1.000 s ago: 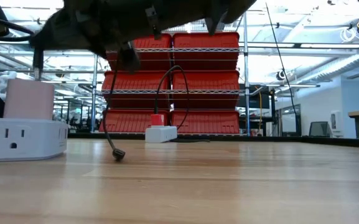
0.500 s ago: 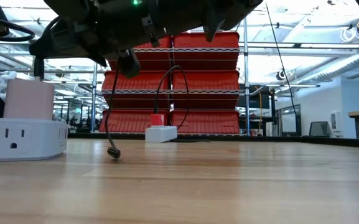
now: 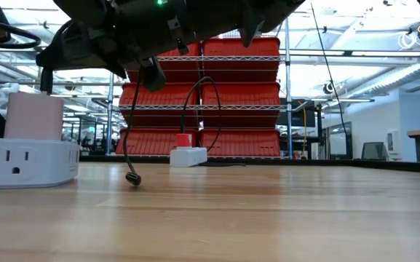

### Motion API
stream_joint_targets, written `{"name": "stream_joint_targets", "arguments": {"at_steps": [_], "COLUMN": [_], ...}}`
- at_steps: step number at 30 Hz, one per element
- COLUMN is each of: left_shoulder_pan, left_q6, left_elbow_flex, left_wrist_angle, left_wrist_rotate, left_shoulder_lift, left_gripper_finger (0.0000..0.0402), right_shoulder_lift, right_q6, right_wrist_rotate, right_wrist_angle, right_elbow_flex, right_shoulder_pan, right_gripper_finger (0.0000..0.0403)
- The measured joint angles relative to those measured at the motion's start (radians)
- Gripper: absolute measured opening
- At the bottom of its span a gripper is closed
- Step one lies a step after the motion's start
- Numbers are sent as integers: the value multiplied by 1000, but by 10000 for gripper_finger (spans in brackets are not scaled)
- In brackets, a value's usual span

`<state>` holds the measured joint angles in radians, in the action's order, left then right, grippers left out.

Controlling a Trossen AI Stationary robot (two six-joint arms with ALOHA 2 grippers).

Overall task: Insert USB
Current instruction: Insert the black charger cable into the light pink charger adapter

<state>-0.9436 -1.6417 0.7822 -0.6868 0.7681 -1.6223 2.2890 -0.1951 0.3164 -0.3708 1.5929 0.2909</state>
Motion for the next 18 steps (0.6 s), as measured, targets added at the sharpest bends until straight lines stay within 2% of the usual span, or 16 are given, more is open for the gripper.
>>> {"name": "stream_joint_targets", "arguments": {"at_steps": [15, 18], "left_shoulder_pan": [0, 0], "left_q6": [0, 0], "left_elbow_flex": [0, 0], "left_wrist_angle": [2, 2], "left_wrist_rotate": [0, 0], "left_shoulder_lift": [0, 0], "left_gripper_finger": [2, 2], "right_shoulder_lift": [-1, -1], "right_q6": [-3, -6], "right_wrist_rotate": [-9, -38], "right_wrist_angle": [84, 87], "right_elbow_flex": [1, 0], "right_shoulder_pan": [-3, -12], "right_gripper_finger": [0, 0]}}
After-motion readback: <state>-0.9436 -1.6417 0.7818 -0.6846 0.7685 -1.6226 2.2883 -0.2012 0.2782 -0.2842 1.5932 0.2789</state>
